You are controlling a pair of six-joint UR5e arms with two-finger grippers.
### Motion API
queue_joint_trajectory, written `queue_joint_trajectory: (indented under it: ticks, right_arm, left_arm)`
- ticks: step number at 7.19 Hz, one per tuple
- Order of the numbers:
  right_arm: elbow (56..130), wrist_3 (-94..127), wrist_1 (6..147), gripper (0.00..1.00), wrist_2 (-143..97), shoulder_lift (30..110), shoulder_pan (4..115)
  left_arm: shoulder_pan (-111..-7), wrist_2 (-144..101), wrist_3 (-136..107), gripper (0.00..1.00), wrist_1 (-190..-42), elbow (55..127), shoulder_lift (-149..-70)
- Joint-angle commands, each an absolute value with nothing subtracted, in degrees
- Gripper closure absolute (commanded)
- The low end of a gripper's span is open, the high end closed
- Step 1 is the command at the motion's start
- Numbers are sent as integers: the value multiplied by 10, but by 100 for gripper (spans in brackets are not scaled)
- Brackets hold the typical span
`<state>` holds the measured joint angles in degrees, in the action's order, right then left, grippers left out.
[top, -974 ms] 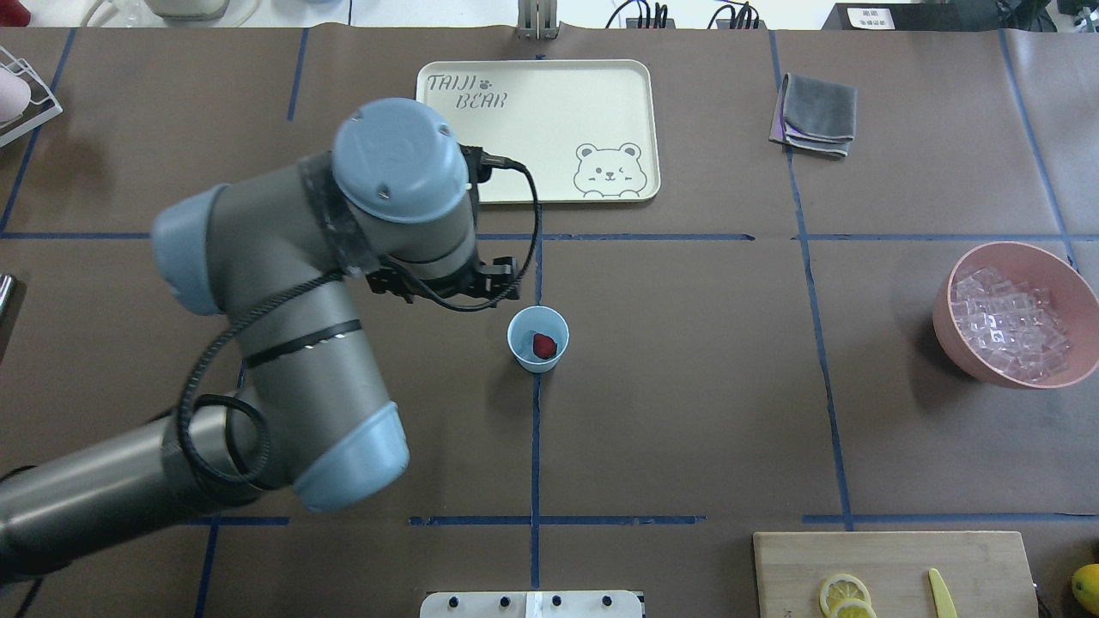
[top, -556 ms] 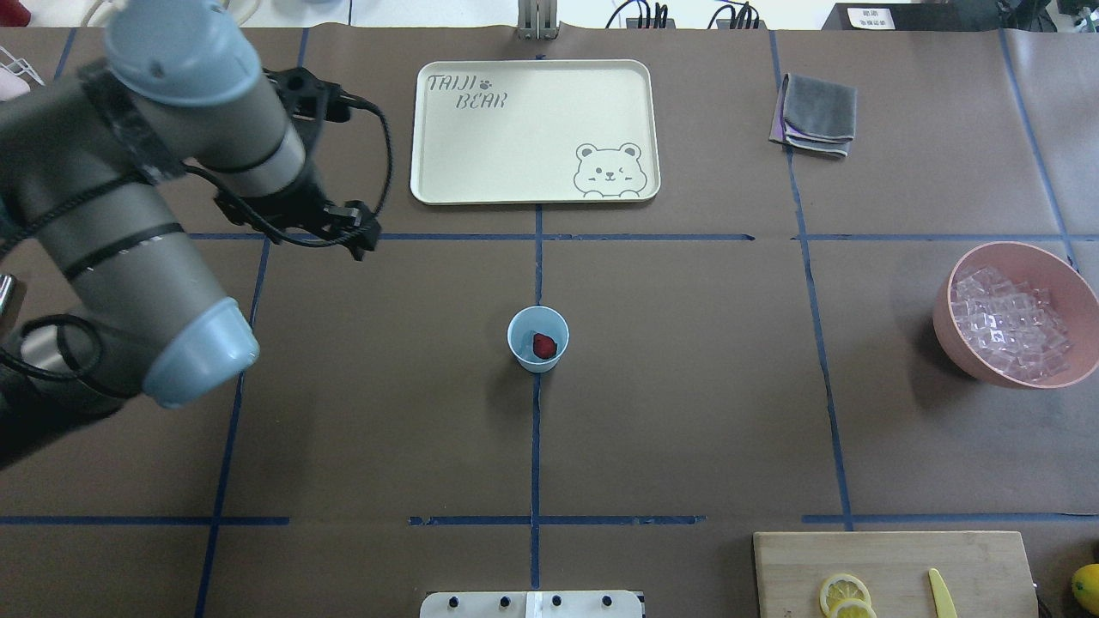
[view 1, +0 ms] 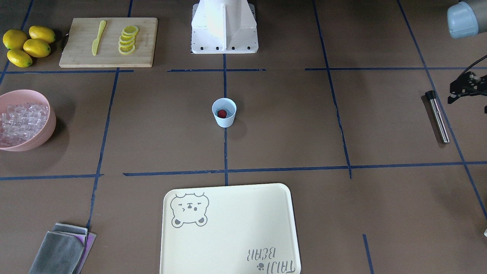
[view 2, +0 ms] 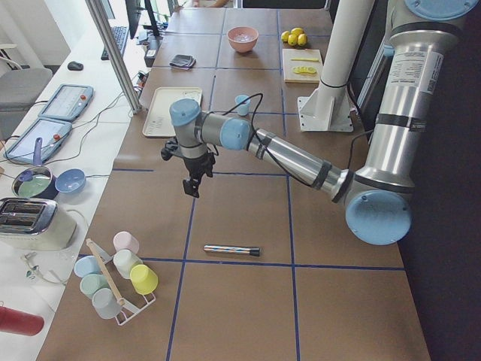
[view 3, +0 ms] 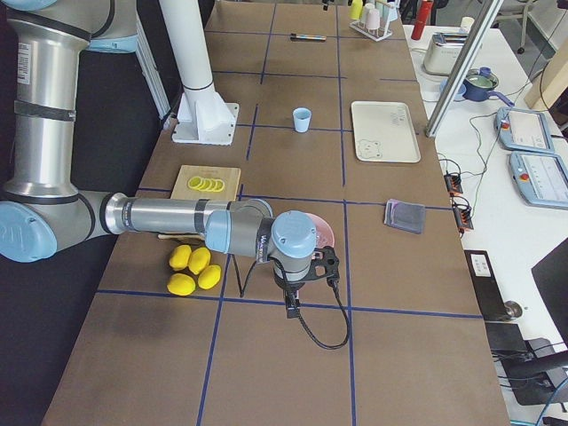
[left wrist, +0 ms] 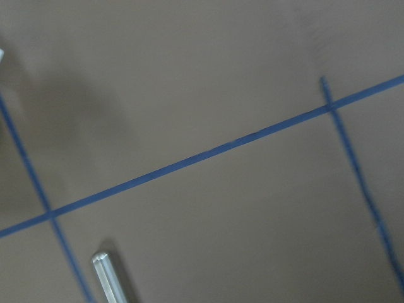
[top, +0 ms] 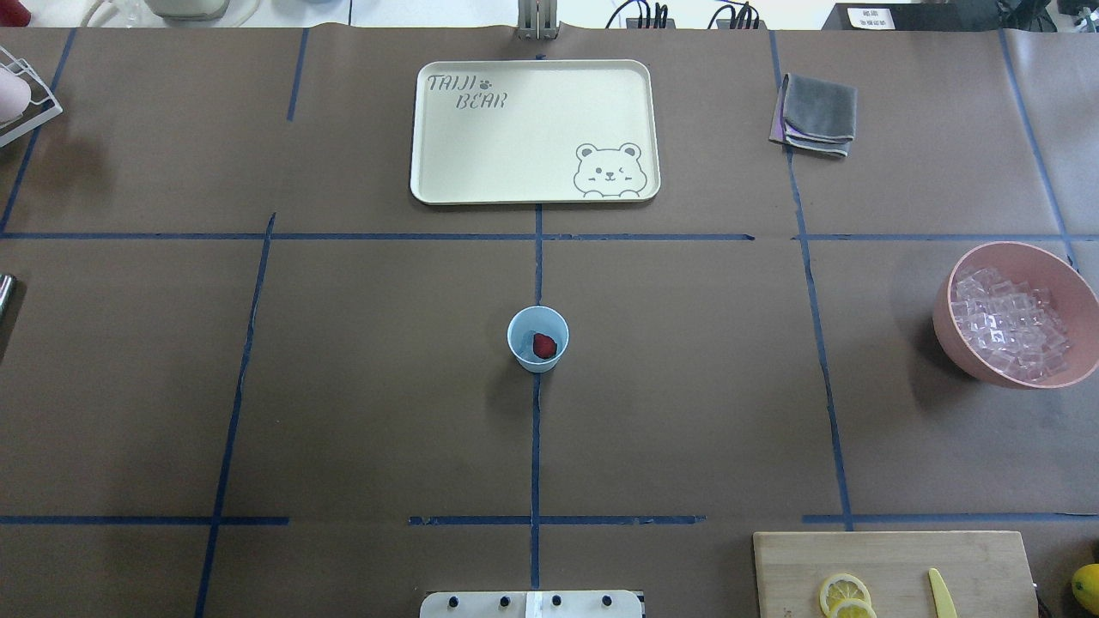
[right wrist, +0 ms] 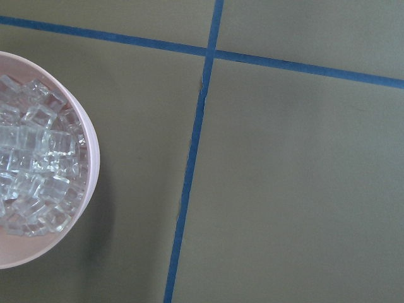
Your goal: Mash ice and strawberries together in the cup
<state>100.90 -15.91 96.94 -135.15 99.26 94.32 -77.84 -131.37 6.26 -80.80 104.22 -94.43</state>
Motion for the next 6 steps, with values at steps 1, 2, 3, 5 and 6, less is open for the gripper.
queue_joint_trajectory:
  ticks: [1,2,3,5,6]
  right_arm:
    - [1010,-159,969,1,-1352,992,943]
    - [1010,-159,969,1,-1352,992,944]
    - [1013,-159,969,1,-1352,992,943]
    - [1015,-159,969,1,-1352,993,944]
    - [1015,-159,969,1,-1352,993,944]
  left_arm:
    - [-795,-1316,10,0,-1010,939,-882]
    - [-794,-1316,-63,0,-1104,887,-884]
    - [-790,-1316,-129,0,-1170,853,-885]
    - [-755,-1316,-183,0,-1220,827,-884]
    - [-736,-1316,-199,0,-1221,827,-883]
